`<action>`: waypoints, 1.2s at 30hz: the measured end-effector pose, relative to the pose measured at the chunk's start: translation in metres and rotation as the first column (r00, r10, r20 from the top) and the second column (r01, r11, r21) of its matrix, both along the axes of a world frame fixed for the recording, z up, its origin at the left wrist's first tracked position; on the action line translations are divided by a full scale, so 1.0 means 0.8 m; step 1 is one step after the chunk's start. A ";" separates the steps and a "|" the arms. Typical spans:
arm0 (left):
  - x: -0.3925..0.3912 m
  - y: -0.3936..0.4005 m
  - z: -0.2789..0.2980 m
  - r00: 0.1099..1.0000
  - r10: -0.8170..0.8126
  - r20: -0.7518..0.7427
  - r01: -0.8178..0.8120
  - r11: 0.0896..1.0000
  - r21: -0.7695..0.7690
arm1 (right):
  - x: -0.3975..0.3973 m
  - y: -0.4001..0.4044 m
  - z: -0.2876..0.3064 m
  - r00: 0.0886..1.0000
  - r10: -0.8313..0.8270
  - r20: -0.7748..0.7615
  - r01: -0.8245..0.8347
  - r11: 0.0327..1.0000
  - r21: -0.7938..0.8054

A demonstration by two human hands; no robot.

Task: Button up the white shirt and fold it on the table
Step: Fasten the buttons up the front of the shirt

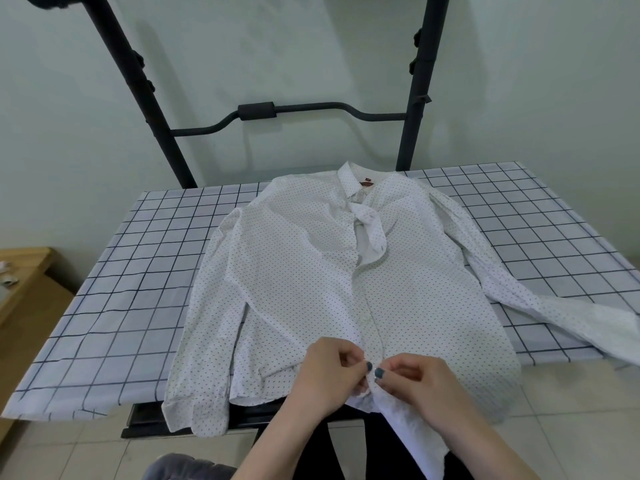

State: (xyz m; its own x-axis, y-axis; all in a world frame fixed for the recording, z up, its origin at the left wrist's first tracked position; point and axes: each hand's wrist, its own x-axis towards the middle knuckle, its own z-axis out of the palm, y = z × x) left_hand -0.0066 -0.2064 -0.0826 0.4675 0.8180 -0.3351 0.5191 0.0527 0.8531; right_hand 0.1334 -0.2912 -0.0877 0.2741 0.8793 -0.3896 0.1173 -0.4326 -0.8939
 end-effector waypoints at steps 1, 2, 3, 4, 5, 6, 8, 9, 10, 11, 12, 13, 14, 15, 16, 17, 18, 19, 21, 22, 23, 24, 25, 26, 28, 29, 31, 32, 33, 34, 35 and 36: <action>-0.001 0.000 0.000 1.000 -0.016 0.004 0.016 1.000 -0.004 | 0.002 0.000 -0.001 0.998 -0.012 -0.070 0.011 1.000 -0.008; -0.003 0.001 0.000 0.999 -0.044 0.000 0.044 0.999 0.004 | 0.003 0.000 -0.002 0.992 -0.014 -0.125 0.013 1.000 -0.015; -0.004 0.002 -0.001 0.997 -0.079 -0.016 0.079 0.997 0.020 | 0.005 -0.001 -0.003 0.986 -0.007 -0.168 0.003 1.000 -0.023; -0.005 0.004 -0.002 0.992 -0.119 -0.047 0.122 0.992 0.044 | 0.007 -0.001 -0.004 0.979 0.011 -0.205 -0.018 0.999 -0.033; -0.006 0.005 -0.003 0.983 -0.162 -0.088 0.168 0.983 0.071 | 0.010 -0.002 -0.005 0.973 0.037 -0.229 -0.049 0.998 -0.045; -0.007 0.007 -0.004 0.972 -0.200 -0.124 0.212 0.974 0.085 | 0.011 -0.001 -0.004 0.970 0.066 -0.235 -0.082 0.995 -0.058; -0.008 0.009 -0.005 0.952 -0.263 -0.155 0.276 0.958 0.071 | 0.014 0.000 -0.002 0.978 0.111 -0.174 -0.124 0.990 -0.069; -0.008 0.009 -0.004 0.942 -0.294 -0.160 0.306 0.951 0.053 | 0.016 0.003 0.000 0.987 0.121 -0.103 -0.127 0.990 -0.057; -0.007 0.009 -0.003 0.929 -0.328 -0.172 0.339 0.940 0.040 | 0.017 0.007 0.002 0.993 0.113 -0.013 -0.114 0.993 -0.035; -0.006 0.008 -0.001 0.912 -0.364 -0.189 0.378 0.925 0.037 | 0.019 0.012 0.004 0.992 0.089 0.085 -0.089 0.996 -0.004; -0.004 0.006 0.001 0.892 -0.403 -0.204 0.419 0.907 0.037 | 0.020 0.018 0.006 0.982 0.053 0.181 -0.060 0.998 0.035; -0.003 0.004 0.002 0.871 -0.443 -0.213 0.459 0.888 0.032 | 0.022 0.026 0.009 0.963 0.018 0.269 -0.041 0.996 0.080; -0.002 0.002 0.003 0.851 -0.480 -0.213 0.495 0.869 0.019 | 0.022 0.035 0.011 0.938 -0.004 0.346 -0.040 0.992 0.120; -0.001 -0.001 0.005 0.832 -0.516 -0.203 0.526 0.850 -0.008 | 0.022 0.045 0.013 0.910 -0.010 0.414 -0.054 0.988 0.143; 0.001 -0.003 0.008 0.815 -0.550 -0.182 0.553 0.832 -0.040 | 0.021 0.055 0.013 0.878 -0.002 0.479 -0.072 0.988 0.137; 0.002 -0.004 0.011 0.796 -0.581 -0.167 0.578 0.813 -0.071 | 0.019 0.065 0.013 0.836 0.017 0.549 -0.090 0.990 0.107; 0.003 -0.003 0.015 0.777 -0.609 -0.158 0.602 0.793 -0.094 | 0.018 0.075 0.012 0.782 0.049 0.621 -0.110 0.992 0.061; 0.002 0.000 0.020 0.760 -0.631 -0.156 0.621 0.775 -0.113 | 0.016 0.083 0.011 0.726 0.088 0.682 -0.131 0.991 0.012; -0.001 0.012 0.030 0.760 -0.634 -0.144 0.619 0.773 -0.141 | 0.012 0.093 0.008 0.646 0.157 0.747 -0.164 0.984 -0.065; -0.002 0.021 0.035 0.783 -0.606 -0.141 0.591 0.795 -0.136 | 0.011 0.096 0.005 0.629 0.173 0.758 -0.169 0.982 -0.084; -0.003 0.032 0.039 0.817 -0.555 -0.153 0.546 0.832 -0.103 | 0.011 0.098 0.003 0.619 0.177 0.765 -0.169 0.981 -0.090; -0.003 0.044 0.042 0.855 -0.485 -0.184 0.486 0.873 -0.039 | 0.010 0.099 0.000 0.607 0.173 0.775 -0.168 0.982 -0.088; -0.001 0.056 0.043 0.893 -0.394 -0.218 0.413 0.910 0.046 | 0.009 0.100 -0.001 0.589 0.165 0.791 -0.166 0.983 -0.081; 0.004 0.067 0.044 0.928 -0.293 -0.233 0.328 0.936 0.130 | 0.008 0.102 -0.003 0.565 0.151 0.811 -0.164 0.984 -0.069; 0.017 0.086 0.042 0.972 -0.113 -0.206 0.161 0.959 0.234 | 0.005 0.108 -0.005 0.523 0.117 0.844 -0.170 0.985 -0.031; 0.025 0.094 0.039 0.981 -0.050 -0.189 0.097 0.964 0.248 | 0.003 0.111 -0.005 0.521 0.104 0.847 -0.170 0.985 -0.016; 0.038 0.103 0.030 0.985 0.011 -0.170 0.032 0.967 0.252 | 0.005 0.117 -0.001 0.610 0.063 0.790 -0.124 0.992 0.017; 0.043 0.104 0.024 0.987 0.014 -0.162 0.027 0.968 0.250 | 0.009 0.119 0.000 0.682 0.030 0.731 -0.074 0.997 0.028; 0.047 0.105 0.019 0.988 0.013 -0.156 0.028 0.967 0.253 | 0.015 0.121 0.001 0.749 -0.012 0.663 -0.015 0.999 0.036; 0.050 0.103 0.014 0.989 0.017 -0.144 0.021 0.964 0.263 | 0.023 0.121 0.000 0.802 -0.055 0.594 0.039 0.998 0.040; 0.052 0.100 0.009 0.992 0.035 -0.121 -0.001 0.961 0.276 | 0.032 0.120 -0.002 0.838 -0.087 0.539 0.078 0.996 0.039; 0.052 0.098 0.005 0.994 0.064 -0.085 -0.038 0.959 0.280 | 0.039 0.119 -0.004 0.863 -0.109 0.492 0.104 0.994 0.039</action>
